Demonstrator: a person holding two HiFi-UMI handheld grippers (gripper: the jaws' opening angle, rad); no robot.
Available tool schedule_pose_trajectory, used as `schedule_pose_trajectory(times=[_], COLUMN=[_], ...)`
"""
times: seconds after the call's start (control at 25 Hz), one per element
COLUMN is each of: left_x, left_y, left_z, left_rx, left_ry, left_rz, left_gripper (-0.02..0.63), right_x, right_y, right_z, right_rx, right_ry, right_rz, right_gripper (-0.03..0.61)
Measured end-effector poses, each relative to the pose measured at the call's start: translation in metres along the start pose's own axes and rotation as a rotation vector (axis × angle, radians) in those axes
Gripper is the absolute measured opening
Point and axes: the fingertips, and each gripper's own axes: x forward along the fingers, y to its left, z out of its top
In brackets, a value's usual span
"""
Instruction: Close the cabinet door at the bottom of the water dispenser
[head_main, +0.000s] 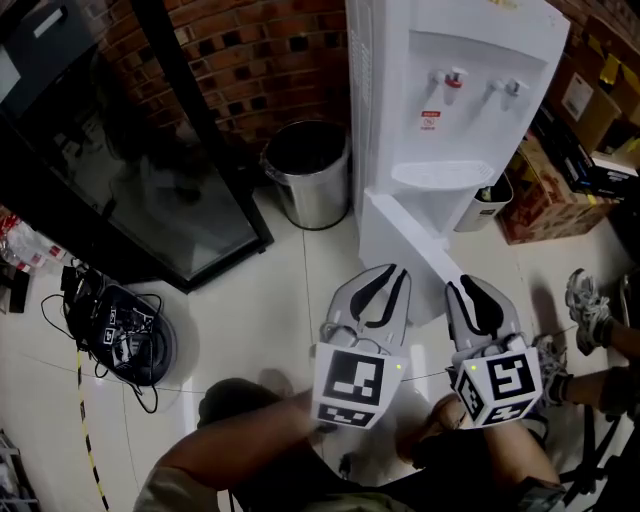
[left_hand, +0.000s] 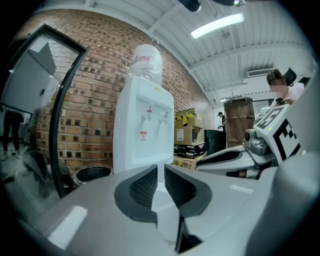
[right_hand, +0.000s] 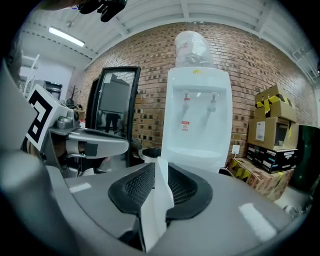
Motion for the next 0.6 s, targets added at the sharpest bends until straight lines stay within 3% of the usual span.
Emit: schedule_pose_trajectory(times=[0.6], left_x=[0.036], left_y=[0.009], left_z=[-0.011], left_rx=[-0.017], left_ry=[0.025], left_rz=[-0.018], left_gripper=[0.041], right_x=[0.045], right_y=[-0.012], right_z=[-0.044], right_rx=[-0.121], right_ry=[0.173], right_rz=[0.007], right_gripper=[0.081])
